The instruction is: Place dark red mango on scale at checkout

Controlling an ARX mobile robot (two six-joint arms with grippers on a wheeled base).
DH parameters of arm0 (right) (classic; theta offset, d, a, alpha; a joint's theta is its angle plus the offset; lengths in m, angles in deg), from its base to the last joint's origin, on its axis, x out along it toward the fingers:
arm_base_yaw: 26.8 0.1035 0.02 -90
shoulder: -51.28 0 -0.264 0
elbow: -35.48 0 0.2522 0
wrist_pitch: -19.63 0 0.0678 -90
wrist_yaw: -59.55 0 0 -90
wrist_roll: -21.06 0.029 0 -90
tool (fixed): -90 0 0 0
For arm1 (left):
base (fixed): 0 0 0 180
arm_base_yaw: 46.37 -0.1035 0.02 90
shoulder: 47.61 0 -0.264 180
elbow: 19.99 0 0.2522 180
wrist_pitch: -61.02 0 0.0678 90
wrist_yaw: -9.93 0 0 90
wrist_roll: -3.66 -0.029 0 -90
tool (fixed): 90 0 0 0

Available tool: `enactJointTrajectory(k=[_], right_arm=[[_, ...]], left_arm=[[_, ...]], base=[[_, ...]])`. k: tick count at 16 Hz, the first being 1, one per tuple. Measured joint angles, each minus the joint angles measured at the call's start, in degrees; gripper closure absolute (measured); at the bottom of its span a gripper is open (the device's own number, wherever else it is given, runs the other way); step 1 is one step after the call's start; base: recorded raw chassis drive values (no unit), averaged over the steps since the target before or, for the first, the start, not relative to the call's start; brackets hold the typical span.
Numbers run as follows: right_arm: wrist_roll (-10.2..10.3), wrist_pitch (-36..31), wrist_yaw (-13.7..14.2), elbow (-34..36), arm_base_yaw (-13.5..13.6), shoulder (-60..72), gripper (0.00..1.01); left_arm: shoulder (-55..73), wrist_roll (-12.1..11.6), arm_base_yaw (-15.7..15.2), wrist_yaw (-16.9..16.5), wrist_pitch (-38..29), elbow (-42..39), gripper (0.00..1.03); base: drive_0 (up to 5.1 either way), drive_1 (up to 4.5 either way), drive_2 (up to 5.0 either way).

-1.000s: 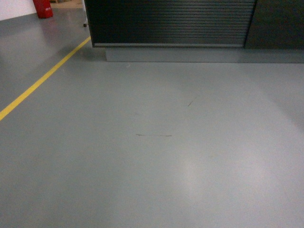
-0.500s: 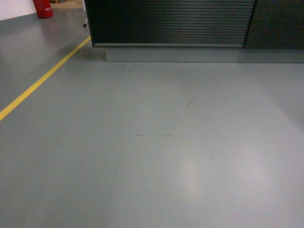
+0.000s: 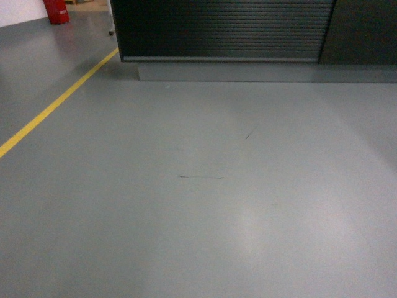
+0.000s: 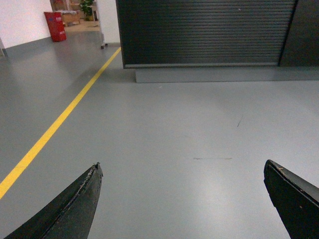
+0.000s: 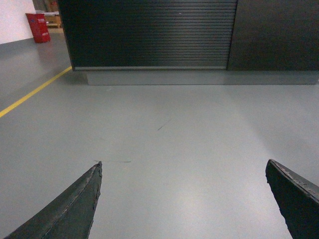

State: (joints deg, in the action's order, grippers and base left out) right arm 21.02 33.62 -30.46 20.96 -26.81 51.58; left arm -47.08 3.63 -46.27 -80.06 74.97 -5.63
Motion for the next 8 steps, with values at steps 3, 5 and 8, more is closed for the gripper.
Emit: enactJointTrajectory(k=[3,5,8], right_arm=[[0.0,0.0,0.0,0.0,0.0,0.0,0.03],[0.0,0.0,0.0,0.0,0.0,0.0,0.03],[0.0,0.0,0.0,0.0,0.0,0.0,0.03]], left_arm=[[0.0,0.0,0.0,0.0,0.0,0.0,0.05],[0.0,0.0,0.0,0.0,0.0,0.0,0.05],[0.0,0.0,0.0,0.0,0.1,0.0,0.05]], base=[[0.0,0.00,0.0],[0.0,0.00,0.0],[0.0,0.00,0.0]])
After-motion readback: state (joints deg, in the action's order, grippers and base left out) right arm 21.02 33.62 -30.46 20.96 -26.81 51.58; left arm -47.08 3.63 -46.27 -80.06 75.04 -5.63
